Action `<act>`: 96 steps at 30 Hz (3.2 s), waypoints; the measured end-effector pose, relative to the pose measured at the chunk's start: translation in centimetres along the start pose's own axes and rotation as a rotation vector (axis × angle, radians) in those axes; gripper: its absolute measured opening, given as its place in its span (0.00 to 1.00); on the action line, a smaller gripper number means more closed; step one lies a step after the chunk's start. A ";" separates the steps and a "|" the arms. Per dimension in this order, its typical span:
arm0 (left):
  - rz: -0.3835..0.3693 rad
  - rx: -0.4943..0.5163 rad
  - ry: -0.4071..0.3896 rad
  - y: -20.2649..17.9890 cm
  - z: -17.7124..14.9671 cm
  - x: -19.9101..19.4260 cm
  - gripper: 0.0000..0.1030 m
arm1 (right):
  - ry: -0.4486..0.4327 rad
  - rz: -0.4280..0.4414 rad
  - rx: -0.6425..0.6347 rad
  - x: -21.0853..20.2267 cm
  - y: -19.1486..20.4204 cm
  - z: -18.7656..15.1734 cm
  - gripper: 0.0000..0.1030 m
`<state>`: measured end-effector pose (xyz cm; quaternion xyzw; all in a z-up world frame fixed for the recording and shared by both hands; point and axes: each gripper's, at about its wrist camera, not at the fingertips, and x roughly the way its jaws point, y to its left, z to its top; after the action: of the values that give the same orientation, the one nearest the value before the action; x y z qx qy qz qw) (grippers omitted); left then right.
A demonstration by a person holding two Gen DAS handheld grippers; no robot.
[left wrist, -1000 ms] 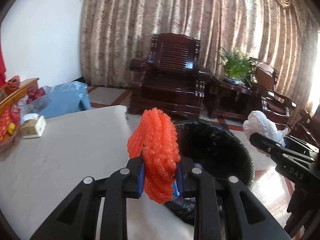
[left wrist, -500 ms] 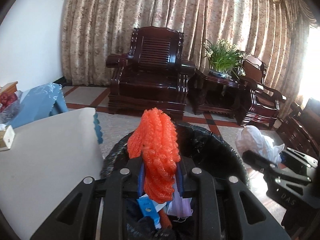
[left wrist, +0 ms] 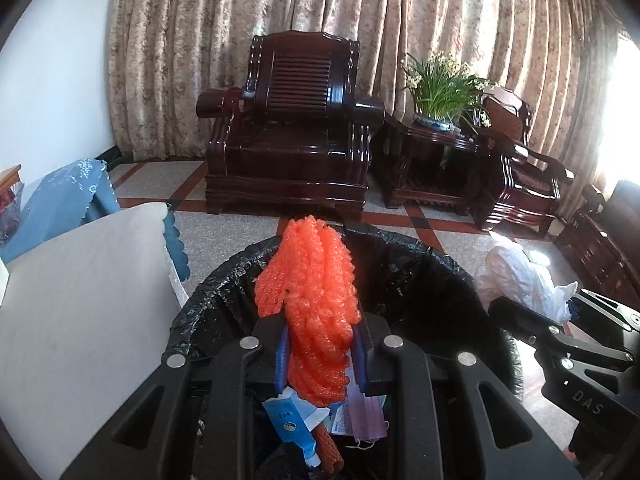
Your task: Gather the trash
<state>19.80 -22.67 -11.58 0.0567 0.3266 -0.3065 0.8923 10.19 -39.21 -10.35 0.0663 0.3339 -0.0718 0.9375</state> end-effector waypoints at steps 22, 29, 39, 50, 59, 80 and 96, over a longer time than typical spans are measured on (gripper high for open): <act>-0.014 -0.031 0.008 2.6 0.4 -1.0 0.62 | -0.018 -0.080 -0.036 0.6 0.4 -0.7 0.92; 0.036 -0.018 -0.048 3.8 1.0 -5.5 0.81 | -0.043 -0.024 -0.019 -1.8 2.0 0.5 0.95; 0.086 -0.055 -0.101 5.5 0.4 -13.1 0.91 | -0.091 0.089 0.057 -8.0 4.5 2.8 0.95; 0.132 -0.079 -0.151 6.1 -0.1 -19.2 0.94 | -0.146 0.102 -0.027 -13.6 8.3 4.4 0.95; 0.166 -0.076 -0.185 5.9 -0.7 -22.5 0.94 | -0.160 0.109 -0.084 -15.5 10.4 4.5 0.95; 0.221 -0.100 -0.227 6.1 -1.8 -26.0 0.94 | -0.192 0.126 -0.130 -17.1 13.2 4.2 0.95; 0.235 -0.094 -0.238 5.9 -1.7 -26.5 0.94 | -0.200 0.128 -0.134 -17.4 13.5 4.2 0.95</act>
<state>6.44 -3.88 2.94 0.0161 0.2236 -0.1892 0.9560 1.80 -25.15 4.96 0.0174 0.2378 0.0044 0.9712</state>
